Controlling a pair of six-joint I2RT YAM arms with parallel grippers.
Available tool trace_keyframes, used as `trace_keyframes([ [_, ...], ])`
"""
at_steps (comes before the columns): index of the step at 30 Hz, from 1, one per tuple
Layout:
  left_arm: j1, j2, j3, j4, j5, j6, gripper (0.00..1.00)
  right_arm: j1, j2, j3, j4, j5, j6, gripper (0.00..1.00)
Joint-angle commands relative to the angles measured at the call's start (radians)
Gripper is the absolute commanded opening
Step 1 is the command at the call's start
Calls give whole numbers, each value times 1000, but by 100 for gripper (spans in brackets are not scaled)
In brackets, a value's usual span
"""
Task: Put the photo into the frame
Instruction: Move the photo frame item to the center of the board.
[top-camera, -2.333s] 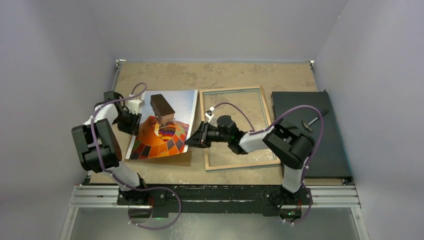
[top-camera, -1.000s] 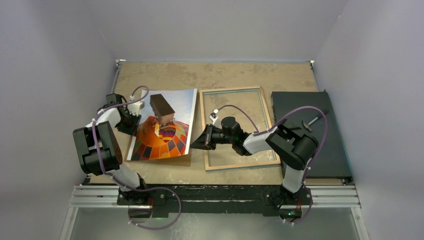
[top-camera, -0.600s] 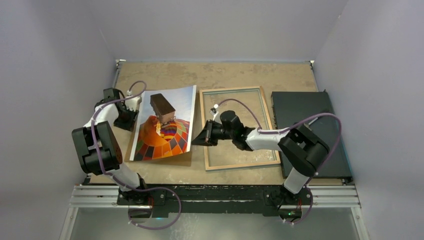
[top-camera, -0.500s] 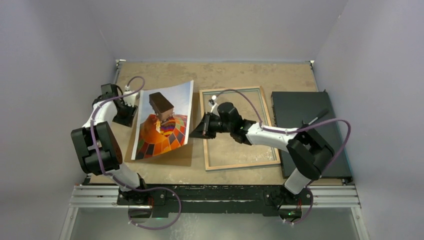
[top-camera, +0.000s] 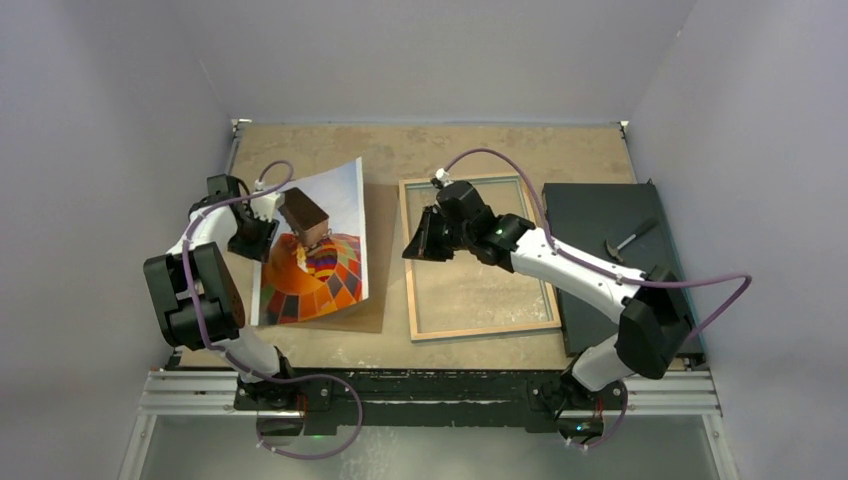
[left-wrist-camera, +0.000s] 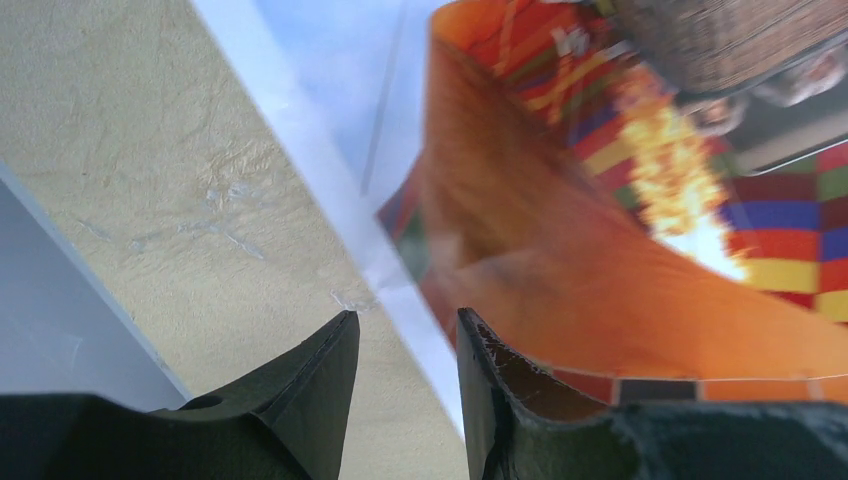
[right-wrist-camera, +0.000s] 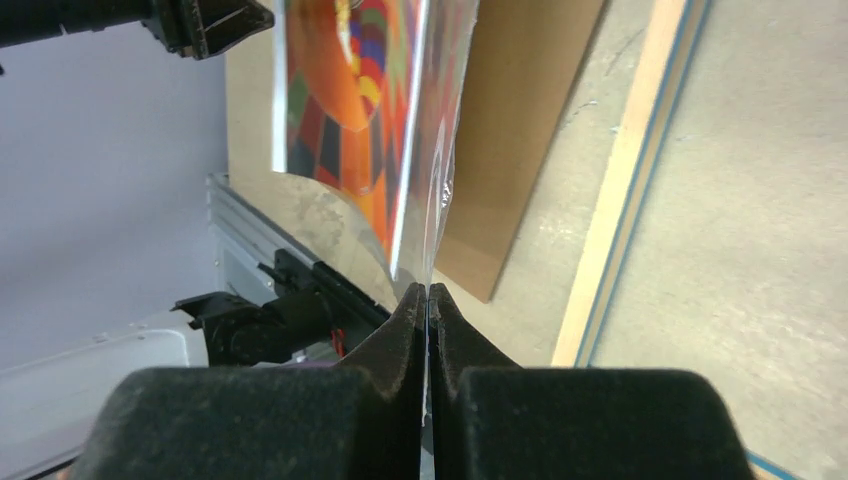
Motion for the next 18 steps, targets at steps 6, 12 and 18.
trace_keyframes([
  [6, -26, 23, -33, 44, 1, -9, 39, -2, -140, 106, -172, 147, -18, 0],
  [12, -74, 37, -38, 59, -16, -24, 38, -60, -202, 68, -271, 239, 19, 0],
  [18, -210, 20, 56, 11, -37, -74, 39, -184, -264, -55, -322, 311, 20, 0],
])
